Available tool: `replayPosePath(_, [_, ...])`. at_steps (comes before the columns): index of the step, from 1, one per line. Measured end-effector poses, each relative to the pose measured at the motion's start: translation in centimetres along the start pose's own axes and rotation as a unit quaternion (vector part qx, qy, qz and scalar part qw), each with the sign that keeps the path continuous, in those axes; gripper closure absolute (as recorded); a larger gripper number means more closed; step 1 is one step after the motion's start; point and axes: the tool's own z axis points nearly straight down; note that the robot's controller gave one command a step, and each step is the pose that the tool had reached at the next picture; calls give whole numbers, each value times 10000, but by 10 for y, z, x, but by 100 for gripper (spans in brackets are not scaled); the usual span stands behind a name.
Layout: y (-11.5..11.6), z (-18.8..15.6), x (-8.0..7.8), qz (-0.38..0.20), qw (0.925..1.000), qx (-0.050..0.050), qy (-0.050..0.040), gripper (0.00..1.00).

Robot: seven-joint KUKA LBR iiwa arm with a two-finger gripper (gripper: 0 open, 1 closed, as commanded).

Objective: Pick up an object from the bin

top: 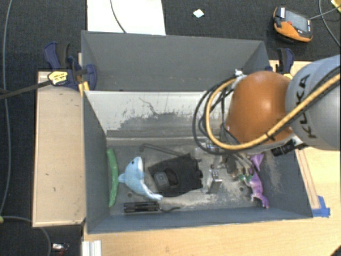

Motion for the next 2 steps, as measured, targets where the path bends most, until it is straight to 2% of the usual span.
replayPosePath(1, [0, -4, -2, 18, 10000, -3, -43, 0])
replayPosePath(2, [29, 106, -42, 998, 9950, -15, -54, 0])
